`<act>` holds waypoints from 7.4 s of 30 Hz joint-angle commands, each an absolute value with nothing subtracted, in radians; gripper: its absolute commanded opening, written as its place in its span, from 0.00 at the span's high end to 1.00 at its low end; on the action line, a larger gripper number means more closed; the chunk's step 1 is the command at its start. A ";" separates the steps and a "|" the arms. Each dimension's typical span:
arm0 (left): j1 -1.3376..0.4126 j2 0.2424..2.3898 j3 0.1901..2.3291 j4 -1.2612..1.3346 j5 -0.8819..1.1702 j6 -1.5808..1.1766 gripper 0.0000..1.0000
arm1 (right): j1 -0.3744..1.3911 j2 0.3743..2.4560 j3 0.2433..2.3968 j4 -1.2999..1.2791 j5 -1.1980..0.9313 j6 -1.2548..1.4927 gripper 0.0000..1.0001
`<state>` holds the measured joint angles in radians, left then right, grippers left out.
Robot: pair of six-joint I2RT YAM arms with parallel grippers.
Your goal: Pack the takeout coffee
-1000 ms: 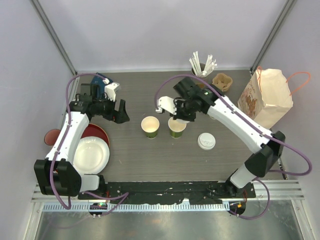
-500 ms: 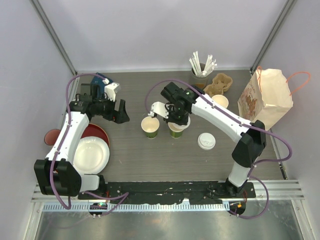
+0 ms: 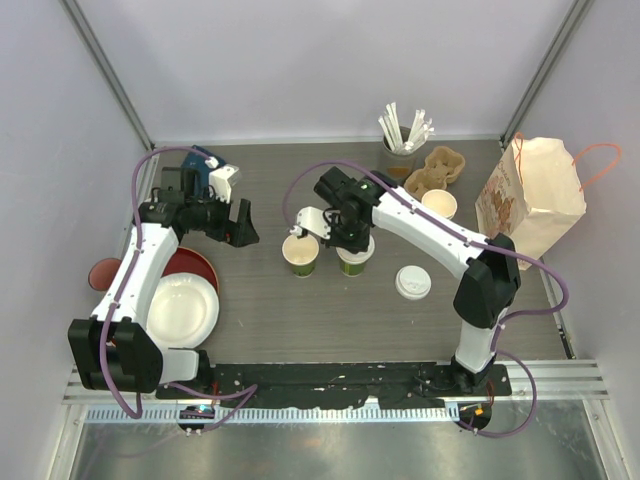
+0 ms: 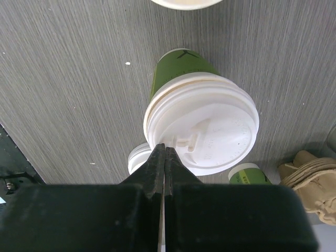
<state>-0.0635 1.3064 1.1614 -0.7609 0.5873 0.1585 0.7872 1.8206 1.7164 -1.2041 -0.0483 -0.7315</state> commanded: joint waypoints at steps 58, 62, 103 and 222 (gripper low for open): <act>-0.066 1.298 1.187 -0.758 0.598 0.160 0.10 | 0.811 1.787 1.697 -1.236 -0.015 -0.727 0.99; -0.066 1.298 1.186 -0.759 0.598 0.161 0.10 | 0.810 1.796 1.703 -1.232 -0.029 -0.730 0.99; -0.066 1.281 1.184 -0.759 0.594 0.170 0.10 | 0.798 1.818 1.715 -1.220 -0.015 -0.732 0.99; -0.404 1.417 1.422 -0.638 0.540 -0.233 0.40 | 0.652 1.129 1.144 -0.368 0.302 0.193 0.06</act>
<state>-0.2810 1.3373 1.4082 -0.7242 0.5903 -0.0540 0.6987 1.2369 1.3575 -0.5953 0.2039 -0.1230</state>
